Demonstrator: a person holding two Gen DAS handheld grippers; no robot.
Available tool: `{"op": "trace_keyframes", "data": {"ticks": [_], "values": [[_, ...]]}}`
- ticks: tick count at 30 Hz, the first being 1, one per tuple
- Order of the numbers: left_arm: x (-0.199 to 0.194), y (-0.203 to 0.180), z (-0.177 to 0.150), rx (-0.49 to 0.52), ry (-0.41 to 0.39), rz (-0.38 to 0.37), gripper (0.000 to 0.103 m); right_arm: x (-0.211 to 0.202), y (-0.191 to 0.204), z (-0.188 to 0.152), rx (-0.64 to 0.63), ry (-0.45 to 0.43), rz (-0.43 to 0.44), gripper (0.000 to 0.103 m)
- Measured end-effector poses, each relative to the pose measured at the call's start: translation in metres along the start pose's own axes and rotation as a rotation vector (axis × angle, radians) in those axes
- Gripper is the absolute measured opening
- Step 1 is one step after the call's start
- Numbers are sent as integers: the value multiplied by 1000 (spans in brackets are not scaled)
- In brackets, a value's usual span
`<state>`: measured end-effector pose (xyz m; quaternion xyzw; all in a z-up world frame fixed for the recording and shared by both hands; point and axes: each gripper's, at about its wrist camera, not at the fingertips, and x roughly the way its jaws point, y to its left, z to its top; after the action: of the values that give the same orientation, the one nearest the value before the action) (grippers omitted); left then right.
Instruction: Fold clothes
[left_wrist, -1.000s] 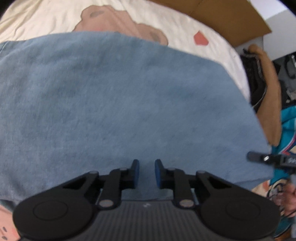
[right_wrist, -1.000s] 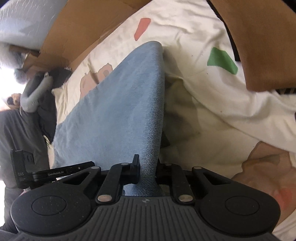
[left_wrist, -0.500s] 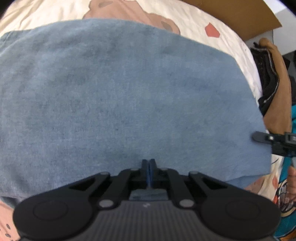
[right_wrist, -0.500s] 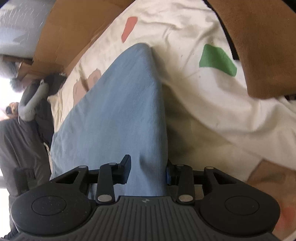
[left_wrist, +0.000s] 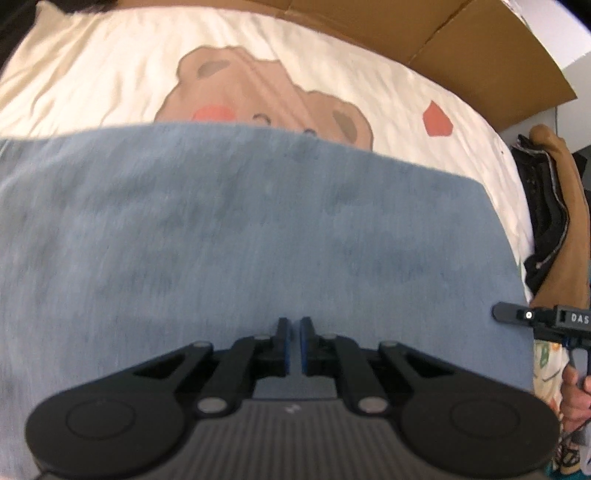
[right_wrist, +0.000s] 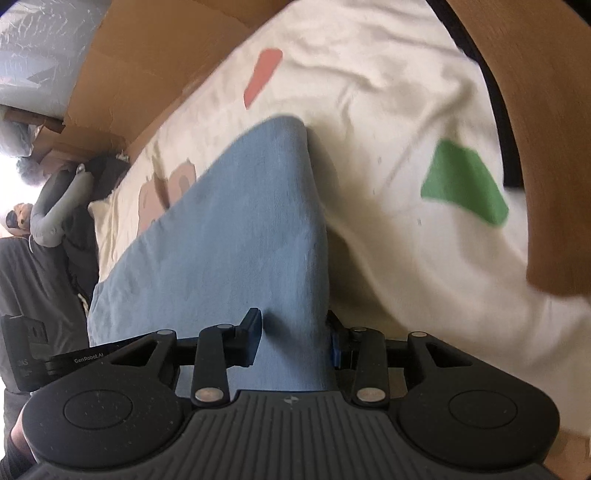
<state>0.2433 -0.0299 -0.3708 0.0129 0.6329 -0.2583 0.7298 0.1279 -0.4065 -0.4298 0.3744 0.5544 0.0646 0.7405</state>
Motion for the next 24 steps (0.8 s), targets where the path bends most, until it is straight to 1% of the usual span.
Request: {"op": "trace_keyframes", "data": {"ticks": [2,9,12,17,19,24], "values": [[1,-3,5,13,-18,6,5,2,1,5,-14,-16,0,38],[11,-4,33,36,-66,19,5,11,-2,9,-63,-7,7,38],[13,-3,41,51,-88,32,4,14,-2,9,-84,-4,6,34],[20,-4,54,61,-106,35,4,12,6,6,-124,-3,1,14],[21,-5,60,61,-113,35,4,8,10,4,-140,-8,-1,8],[22,-5,70,54,-130,28,4,-3,26,-1,-184,-30,-26,6]]}}
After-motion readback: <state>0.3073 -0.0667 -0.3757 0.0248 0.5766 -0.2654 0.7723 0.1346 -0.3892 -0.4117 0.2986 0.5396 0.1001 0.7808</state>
